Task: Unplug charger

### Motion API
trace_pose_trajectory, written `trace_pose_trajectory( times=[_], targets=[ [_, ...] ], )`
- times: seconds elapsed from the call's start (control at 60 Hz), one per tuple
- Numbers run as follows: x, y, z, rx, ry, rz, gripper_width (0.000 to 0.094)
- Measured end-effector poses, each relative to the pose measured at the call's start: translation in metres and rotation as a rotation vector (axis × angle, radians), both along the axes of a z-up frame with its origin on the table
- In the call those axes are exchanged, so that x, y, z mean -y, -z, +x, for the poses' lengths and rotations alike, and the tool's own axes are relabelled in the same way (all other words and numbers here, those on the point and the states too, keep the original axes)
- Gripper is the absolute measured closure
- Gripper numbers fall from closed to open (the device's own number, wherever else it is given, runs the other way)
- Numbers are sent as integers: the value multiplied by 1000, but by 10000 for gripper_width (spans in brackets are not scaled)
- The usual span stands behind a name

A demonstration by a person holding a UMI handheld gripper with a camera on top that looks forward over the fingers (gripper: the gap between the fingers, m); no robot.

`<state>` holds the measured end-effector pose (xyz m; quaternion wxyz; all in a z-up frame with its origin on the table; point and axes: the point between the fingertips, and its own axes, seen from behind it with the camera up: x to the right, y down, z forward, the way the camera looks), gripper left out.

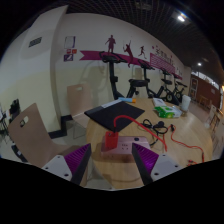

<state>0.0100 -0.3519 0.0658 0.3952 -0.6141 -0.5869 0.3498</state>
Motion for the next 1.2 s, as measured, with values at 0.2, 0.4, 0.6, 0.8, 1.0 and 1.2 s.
trace_pose_trajectory(
  times=[0.2, 0.4, 0.6, 0.8, 1.0, 1.2],
  targets=[
    [3, 29, -55, -23, 41, -27, 77],
    [-6, 38, -89, -48, 74, -36, 128],
    [-11, 37, -97, -49, 76, 8, 732],
    [-38, -83, -105, -232, 97, -8, 757],
    [-142, -143, -89, -153, 158, -29, 760],
    [-261, -60, -68, 124, 188, 138, 730]
  ],
)
